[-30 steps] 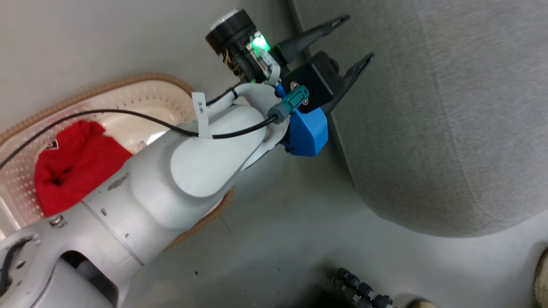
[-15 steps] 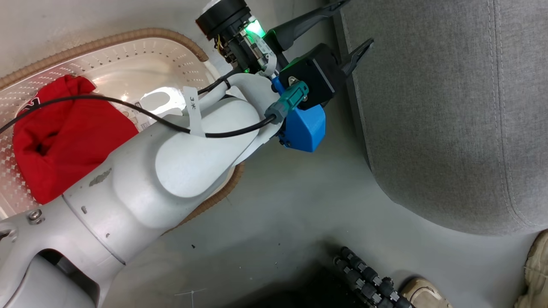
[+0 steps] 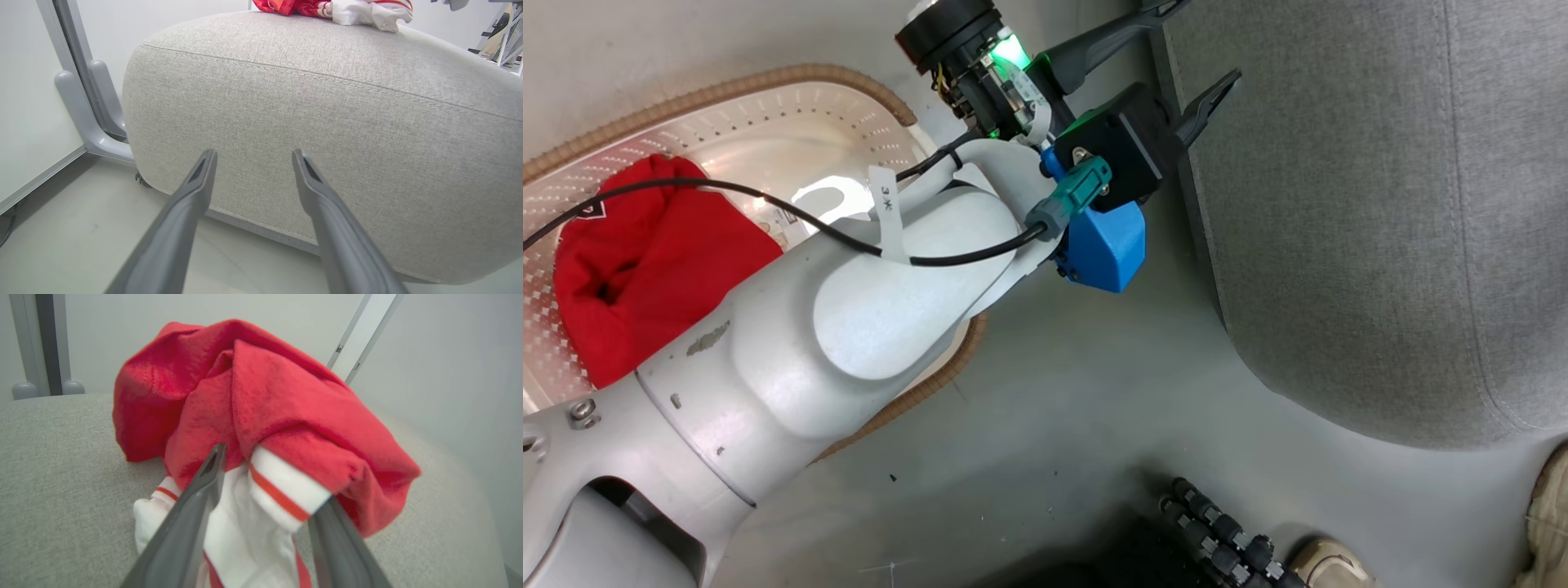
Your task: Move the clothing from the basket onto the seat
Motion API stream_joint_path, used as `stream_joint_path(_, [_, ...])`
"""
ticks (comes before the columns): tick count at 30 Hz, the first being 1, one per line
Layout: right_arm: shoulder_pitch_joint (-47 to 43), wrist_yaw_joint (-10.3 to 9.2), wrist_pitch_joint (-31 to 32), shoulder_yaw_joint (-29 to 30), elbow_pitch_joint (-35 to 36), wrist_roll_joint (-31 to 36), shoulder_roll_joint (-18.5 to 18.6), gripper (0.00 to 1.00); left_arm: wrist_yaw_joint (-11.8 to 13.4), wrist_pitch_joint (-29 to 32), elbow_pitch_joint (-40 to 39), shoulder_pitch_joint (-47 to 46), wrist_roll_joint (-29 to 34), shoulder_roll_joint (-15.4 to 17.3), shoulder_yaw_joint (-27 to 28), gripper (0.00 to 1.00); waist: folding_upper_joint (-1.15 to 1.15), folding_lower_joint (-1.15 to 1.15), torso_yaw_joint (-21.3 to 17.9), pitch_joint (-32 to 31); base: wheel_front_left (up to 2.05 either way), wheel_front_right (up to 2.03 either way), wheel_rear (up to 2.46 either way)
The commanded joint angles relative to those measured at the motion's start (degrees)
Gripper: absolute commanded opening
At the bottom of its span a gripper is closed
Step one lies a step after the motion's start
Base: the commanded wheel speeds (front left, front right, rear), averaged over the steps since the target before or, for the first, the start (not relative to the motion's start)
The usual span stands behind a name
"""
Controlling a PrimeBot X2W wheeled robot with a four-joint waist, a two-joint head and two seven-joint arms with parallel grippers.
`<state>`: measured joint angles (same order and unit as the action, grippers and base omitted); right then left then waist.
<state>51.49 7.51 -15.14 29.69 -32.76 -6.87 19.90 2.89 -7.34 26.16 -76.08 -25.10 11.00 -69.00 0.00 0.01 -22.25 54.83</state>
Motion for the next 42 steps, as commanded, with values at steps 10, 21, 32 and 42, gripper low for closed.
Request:
stream_joint_path(10, [-11.21,-0.03,-0.01,-0.37,5.97,1.6,0.6,1.0,0.8,-5.28,2.47,4.57,-2.55,-1.09,1.11,1.0,0.0,-0.01,0.91,-9.69,0.0,0.0,0.0])
stream_joint_path(21, [-17.3,-0.03,0.0,-7.66,15.42,1.15,1.37,1.0,4.11,-7.9,1.46,13.14,-6.1,-0.83,10.32,1.0,0.0,-0.01,4.13,-22.76,0.0,0.0,0.0])
stream_joint_path(32, [-23.48,-0.04,-0.01,-20.49,24.0,2.76,-1.66,1.0,6.65,-7.86,-7.88,28.93,-1.31,1.59,29.3,1.0,0.0,-0.01,11.67,-34.18,0.0,0.0,0.0])
stream_joint_path(42, [-28.86,-0.03,0.0,-29.4,25.85,2.17,-5.28,1.0,5.25,-7.87,-11.9,43.43,3.43,-0.62,44.6,1.0,0.0,-0.01,18.07,-42.44,0.0,0.0,0.0])
